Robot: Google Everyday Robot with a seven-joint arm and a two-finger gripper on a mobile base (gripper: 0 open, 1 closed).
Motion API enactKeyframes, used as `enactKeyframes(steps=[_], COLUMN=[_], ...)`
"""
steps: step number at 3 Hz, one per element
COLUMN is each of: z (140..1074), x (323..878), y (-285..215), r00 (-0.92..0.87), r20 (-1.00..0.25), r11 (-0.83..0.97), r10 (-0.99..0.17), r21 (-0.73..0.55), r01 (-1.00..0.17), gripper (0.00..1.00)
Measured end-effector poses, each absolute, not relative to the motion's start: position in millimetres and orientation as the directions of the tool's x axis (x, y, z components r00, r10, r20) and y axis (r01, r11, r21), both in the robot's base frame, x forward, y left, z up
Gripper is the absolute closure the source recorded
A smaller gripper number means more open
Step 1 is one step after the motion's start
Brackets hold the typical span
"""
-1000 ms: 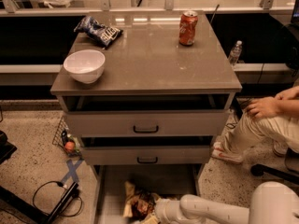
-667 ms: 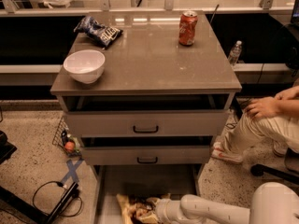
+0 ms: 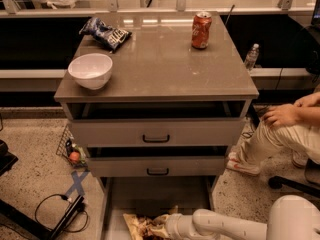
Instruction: Pick brown chip bag from bottom drawer and place on counter
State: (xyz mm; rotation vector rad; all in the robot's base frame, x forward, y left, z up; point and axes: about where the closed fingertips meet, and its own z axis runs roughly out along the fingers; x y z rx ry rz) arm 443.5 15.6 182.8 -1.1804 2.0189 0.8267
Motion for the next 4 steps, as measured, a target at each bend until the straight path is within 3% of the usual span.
enactKeyframes(steps=[1, 2, 4], z=[182.5, 182.5, 304.6], x=[442.6, 442.6, 427.5], y=[17.2, 17.2, -7.7], r00=[-0.384, -0.384, -0.345], r20=[-0.784, -0.784, -0.842], r11=[0.394, 0.394, 0.319], r10=[-0.488, -0.488, -0.415], r21=[0.195, 0.195, 0.22], r01=[-0.898, -0.898, -0.922], gripper=[1.0, 1.0, 1.0])
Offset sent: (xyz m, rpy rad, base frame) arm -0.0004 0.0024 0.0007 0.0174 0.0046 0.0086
